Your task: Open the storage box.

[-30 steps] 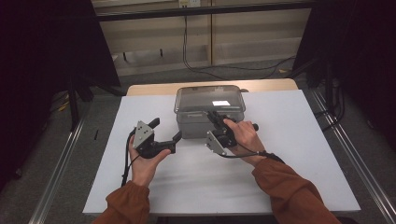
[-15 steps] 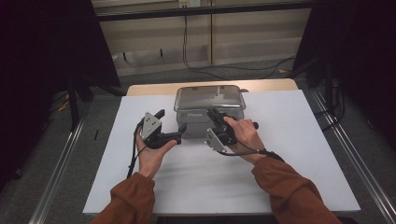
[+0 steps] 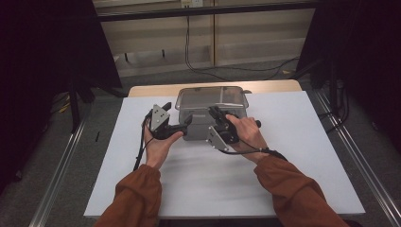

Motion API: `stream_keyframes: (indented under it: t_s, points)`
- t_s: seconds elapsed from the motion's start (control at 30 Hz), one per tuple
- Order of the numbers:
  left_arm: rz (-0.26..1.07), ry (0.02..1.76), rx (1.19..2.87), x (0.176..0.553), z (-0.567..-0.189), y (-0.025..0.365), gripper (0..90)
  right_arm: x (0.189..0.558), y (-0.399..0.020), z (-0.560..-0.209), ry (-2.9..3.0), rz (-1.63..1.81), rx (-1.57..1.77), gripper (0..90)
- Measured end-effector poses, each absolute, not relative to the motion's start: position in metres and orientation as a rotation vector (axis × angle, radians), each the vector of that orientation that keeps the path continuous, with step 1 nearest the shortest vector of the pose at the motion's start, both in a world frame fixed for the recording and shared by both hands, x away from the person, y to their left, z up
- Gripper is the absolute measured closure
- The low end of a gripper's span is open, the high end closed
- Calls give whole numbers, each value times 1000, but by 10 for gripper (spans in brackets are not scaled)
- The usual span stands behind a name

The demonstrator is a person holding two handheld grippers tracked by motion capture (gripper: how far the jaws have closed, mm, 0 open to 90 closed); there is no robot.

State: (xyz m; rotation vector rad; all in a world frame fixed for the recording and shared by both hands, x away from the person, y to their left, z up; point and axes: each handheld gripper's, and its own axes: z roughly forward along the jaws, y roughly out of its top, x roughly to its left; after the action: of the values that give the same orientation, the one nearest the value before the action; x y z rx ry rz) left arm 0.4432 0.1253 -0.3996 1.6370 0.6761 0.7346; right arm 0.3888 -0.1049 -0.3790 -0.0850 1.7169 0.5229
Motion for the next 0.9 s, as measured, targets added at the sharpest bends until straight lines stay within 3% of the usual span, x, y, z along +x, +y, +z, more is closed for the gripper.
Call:
stream_keyframes:
  t_s: [0.57,0.9]
  points:
    - [767,614,1658,446,-402,122,313,387,-108,-384,1759,551,-59,785]
    - [769,618,1661,447,-403,122,312,390,-119,-384,1803,673,95,546]
